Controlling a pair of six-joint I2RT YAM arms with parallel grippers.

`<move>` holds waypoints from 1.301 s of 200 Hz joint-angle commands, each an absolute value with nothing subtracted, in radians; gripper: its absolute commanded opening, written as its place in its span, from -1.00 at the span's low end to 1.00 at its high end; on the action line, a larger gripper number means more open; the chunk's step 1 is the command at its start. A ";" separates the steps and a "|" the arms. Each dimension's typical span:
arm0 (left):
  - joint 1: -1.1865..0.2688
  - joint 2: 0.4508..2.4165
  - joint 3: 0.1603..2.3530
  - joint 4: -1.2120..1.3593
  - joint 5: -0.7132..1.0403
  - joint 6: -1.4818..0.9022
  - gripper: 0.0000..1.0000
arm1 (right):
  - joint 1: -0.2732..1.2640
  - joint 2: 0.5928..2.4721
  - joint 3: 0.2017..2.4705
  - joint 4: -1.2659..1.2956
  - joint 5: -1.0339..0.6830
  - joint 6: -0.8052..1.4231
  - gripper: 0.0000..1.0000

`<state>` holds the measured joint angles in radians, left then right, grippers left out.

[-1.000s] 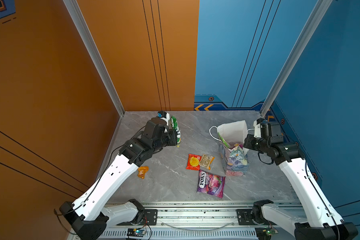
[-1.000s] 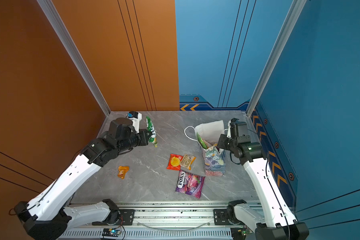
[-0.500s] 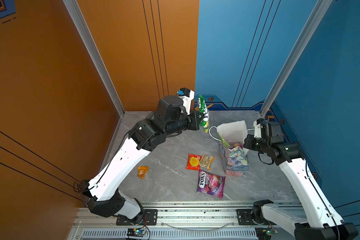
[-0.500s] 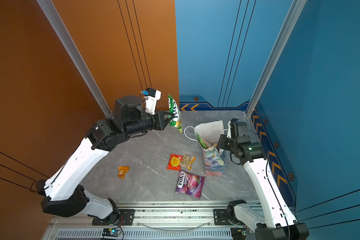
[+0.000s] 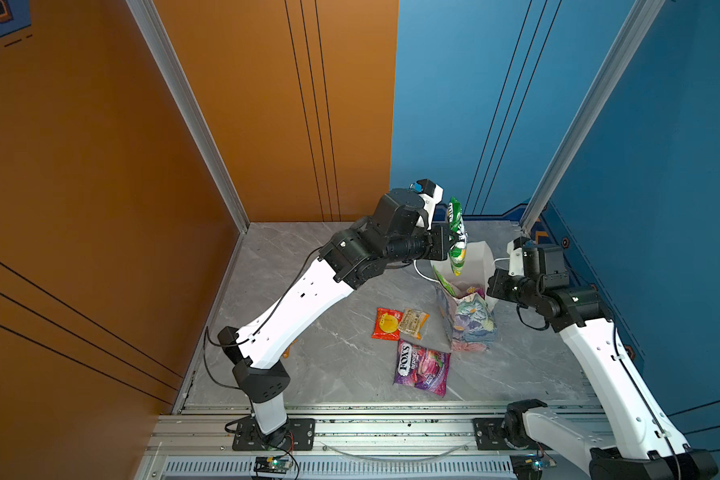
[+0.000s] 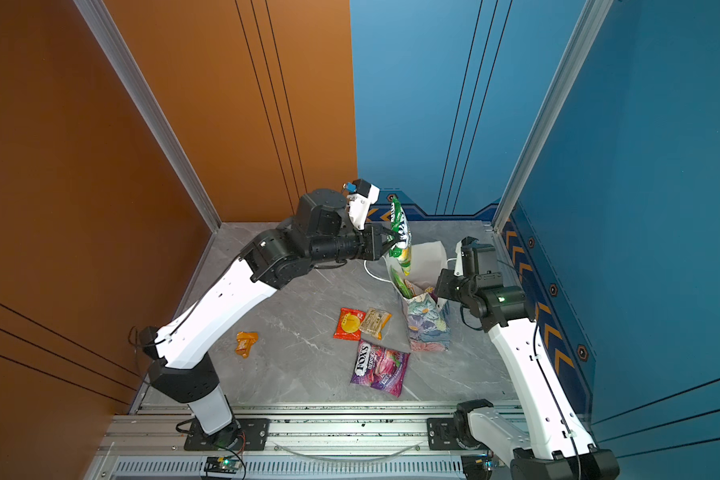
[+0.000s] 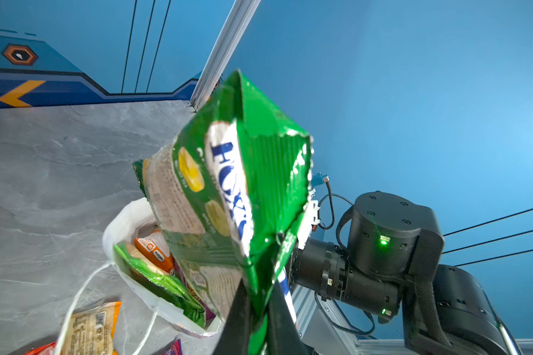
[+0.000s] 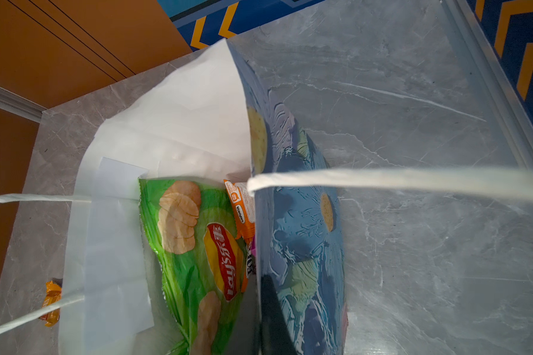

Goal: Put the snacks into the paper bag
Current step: 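Lift the green Fox's packet with the left gripper and carry it over the bag, then lower the green Fox's packet into the paper bag with the left gripper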

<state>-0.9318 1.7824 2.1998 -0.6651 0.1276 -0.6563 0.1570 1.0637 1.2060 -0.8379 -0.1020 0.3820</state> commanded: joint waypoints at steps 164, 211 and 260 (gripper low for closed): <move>-0.954 1.909 1.963 -0.251 0.350 -0.919 -1.00 | 0.162 1.014 1.224 -0.846 -0.107 0.411 -1.00; -0.942 1.922 1.898 -0.235 0.355 -0.938 -1.00 | 0.156 1.012 1.234 -0.852 -0.109 0.411 -1.00; -0.940 1.977 1.933 -0.315 0.376 -0.933 -1.00 | 0.155 1.018 1.234 -0.853 -0.109 0.414 -1.00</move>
<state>-0.9451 1.9522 1.8984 -0.3050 0.3382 -0.9329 0.1577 1.0359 1.2060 -0.8574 -0.1055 0.4000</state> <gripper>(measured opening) 0.101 0.047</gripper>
